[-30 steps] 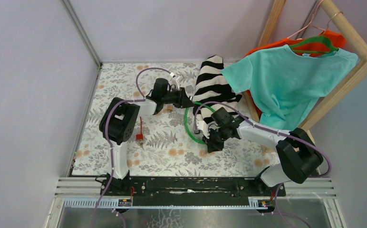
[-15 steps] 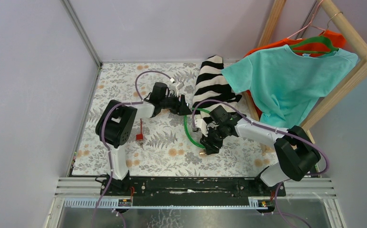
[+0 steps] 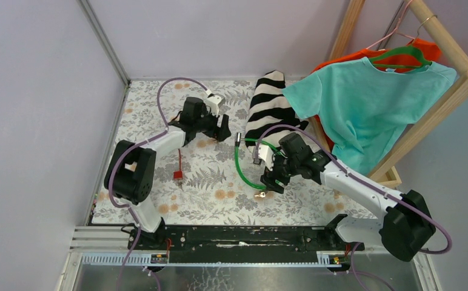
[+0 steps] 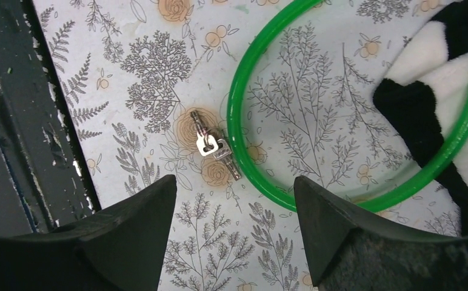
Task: Lock with the key
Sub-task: Pick up the lock from the center of the board.
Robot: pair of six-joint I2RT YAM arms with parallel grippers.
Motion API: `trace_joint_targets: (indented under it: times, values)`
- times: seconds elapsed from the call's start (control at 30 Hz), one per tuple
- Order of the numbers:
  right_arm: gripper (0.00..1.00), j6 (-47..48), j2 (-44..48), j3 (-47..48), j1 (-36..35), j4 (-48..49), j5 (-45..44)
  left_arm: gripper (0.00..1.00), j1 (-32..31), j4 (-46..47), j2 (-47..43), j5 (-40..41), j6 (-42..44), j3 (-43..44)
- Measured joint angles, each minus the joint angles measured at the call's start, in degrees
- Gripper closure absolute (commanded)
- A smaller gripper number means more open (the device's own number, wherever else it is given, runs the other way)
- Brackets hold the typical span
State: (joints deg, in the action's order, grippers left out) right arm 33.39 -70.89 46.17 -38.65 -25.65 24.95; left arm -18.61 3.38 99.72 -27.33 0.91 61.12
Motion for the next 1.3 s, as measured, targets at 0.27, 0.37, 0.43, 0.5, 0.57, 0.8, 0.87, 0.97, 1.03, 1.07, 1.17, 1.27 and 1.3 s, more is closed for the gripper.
trace_joint_targets:
  times: [0.27, 0.37, 0.43, 0.5, 0.57, 0.8, 0.87, 0.97, 1.03, 1.07, 1.17, 1.27, 1.3]
  values:
    - [0.22, -1.57, 1.55, -1.05, 1.99, 2.23, -2.05, 0.13, 0.02, -7.74, 1.03, 10.21, 2.27, 2.95]
    - [0.22, -1.64, 1.55, -1.05, 2.21, 2.32, -2.49, 0.15, 0.02, -10.01, 4.72, 12.26, 2.21, 6.67]
    - [0.21, -1.64, 1.55, -1.05, 2.27, 2.32, -2.78, 0.19, 0.02, -10.84, 6.54, 12.79, 1.97, 7.78]
    - [0.22, -1.64, 1.53, -1.05, 2.34, 2.32, -2.93, 0.23, 0.02, -11.89, 8.57, 13.27, 1.31, 8.68]
    - [0.22, -1.62, 1.51, -1.05, 2.4, 2.32, -2.93, 0.25, 0.0, -13.27, 10.29, 13.62, 0.72, 9.49]
    - [0.21, -1.62, 0.94, -1.05, 2.45, 2.16, -2.93, 0.33, -0.63, -15.32, 12.52, 15.76, -0.63, 10.47]
    - [0.21, -1.6, 0.66, -1.05, 2.47, 2.16, -2.91, 0.35, -0.98, -15.47, 12.66, 16.44, -0.83, 10.58]
    - [0.2, -1.6, 0.35, -1.05, 2.47, 2.05, -2.89, 0.38, -1.73, -15.69, 13.33, 17.55, -0.85, 11.15]
    - [0.19, -1.6, 0.35, -1.05, 2.47, 1.95, -2.89, 0.41, -2.27, -15.58, 13.79, 18.36, -0.81, 11.5]
    - [0.19, -1.6, 0.35, -1.05, 2.47, 1.95, -2.89, 0.44, -2.54, -15.56, 13.9, 18.8, -0.76, 11.56]
    - [0.18, -1.57, 0.35, -1.05, 2.47, 1.95, -2.89, 0.53, -2.78, -15.58, 14.03, 19.89, -0.79, 11.74]
    - [0.17, -1.57, 0.35, -1.05, 2.47, 1.97, -2.89, 0.61, -2.84, -15.61, 14.03, 20.41, -0.7, 11.72]
    - [0.15, -1.57, 0.35, -1.05, 2.47, 1.97, -2.89, 0.64, -2.86, -15.61, 14.03, 20.48, -0.68, 11.72]
